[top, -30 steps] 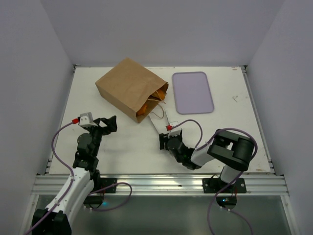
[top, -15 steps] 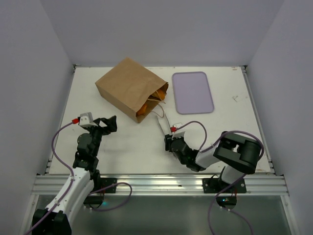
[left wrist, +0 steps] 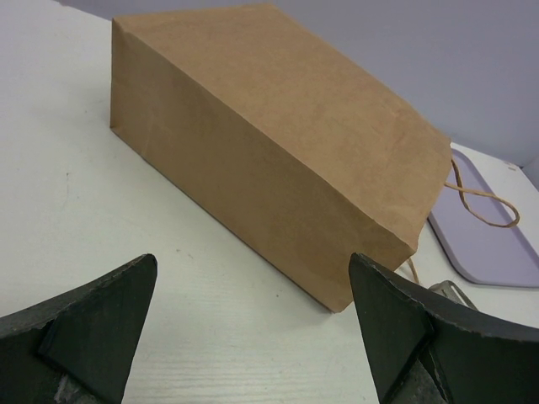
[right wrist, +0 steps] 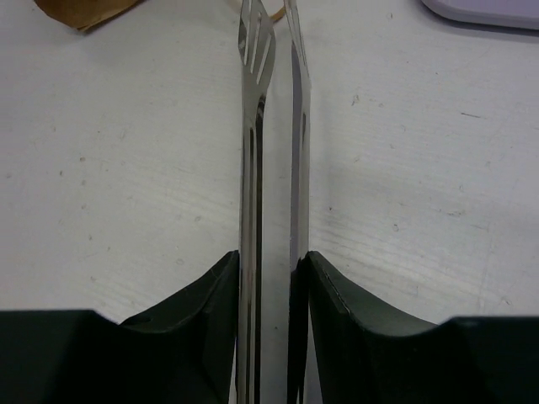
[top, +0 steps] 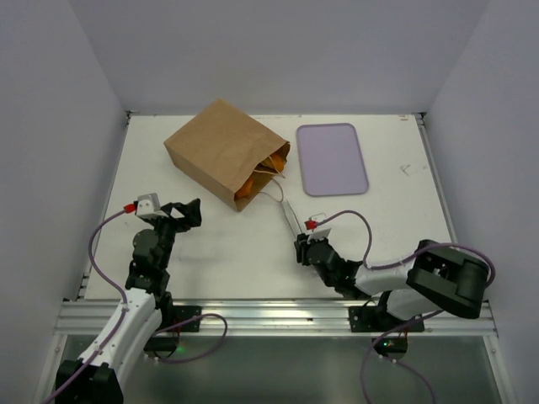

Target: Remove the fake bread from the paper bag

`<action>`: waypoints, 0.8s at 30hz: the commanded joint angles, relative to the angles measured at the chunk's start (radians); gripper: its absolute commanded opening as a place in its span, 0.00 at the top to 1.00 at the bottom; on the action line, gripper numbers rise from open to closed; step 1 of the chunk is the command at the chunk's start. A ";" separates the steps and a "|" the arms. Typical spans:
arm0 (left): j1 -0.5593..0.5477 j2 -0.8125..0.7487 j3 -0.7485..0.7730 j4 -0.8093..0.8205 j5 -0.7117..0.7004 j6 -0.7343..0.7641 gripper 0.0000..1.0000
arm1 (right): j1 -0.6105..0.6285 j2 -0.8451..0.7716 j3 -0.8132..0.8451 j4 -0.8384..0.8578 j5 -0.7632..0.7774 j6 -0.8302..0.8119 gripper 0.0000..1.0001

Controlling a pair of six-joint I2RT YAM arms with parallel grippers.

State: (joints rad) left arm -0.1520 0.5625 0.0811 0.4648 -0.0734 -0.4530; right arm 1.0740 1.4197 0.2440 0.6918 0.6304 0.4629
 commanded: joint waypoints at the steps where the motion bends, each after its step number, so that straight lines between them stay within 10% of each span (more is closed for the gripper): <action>1: -0.001 -0.007 0.003 0.046 0.014 0.013 0.00 | -0.002 -0.096 0.000 -0.078 -0.017 0.022 0.60; 24: -0.001 -0.015 0.006 0.043 0.024 0.013 0.00 | -0.019 -0.383 0.149 -0.449 -0.150 0.014 0.79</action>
State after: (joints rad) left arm -0.1520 0.5529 0.0811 0.4648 -0.0589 -0.4530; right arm 1.0634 1.0599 0.3412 0.2596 0.5179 0.4778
